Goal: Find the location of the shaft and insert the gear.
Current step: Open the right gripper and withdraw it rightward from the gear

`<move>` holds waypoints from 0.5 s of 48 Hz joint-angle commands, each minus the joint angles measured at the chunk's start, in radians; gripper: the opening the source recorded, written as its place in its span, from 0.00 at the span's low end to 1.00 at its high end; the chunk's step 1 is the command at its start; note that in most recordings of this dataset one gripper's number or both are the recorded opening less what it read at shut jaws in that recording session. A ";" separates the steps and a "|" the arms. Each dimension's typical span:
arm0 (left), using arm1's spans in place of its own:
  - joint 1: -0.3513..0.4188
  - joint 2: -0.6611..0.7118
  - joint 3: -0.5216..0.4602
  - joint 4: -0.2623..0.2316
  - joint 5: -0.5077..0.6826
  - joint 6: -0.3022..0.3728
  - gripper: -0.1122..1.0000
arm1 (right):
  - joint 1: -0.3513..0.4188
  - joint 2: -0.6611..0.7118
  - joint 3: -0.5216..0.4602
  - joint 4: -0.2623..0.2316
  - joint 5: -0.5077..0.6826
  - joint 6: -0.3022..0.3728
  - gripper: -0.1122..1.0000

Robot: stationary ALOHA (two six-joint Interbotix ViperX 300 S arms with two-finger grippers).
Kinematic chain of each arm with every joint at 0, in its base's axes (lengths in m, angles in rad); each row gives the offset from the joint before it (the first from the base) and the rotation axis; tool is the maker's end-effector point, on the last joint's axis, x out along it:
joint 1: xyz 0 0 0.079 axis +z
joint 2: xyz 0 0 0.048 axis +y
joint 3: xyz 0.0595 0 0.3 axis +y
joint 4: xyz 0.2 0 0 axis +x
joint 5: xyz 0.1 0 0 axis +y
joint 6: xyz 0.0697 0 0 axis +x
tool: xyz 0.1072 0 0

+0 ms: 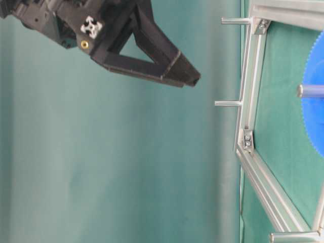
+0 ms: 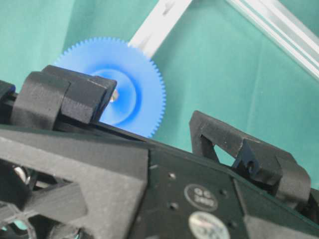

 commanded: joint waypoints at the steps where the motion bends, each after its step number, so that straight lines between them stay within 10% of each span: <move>1: -0.002 0.005 -0.031 -0.002 -0.006 -0.002 0.12 | 0.003 -0.038 0.003 -0.003 -0.011 0.003 0.82; 24: -0.002 0.005 -0.029 -0.002 -0.006 -0.002 0.12 | 0.002 -0.242 0.193 -0.003 -0.149 0.015 0.82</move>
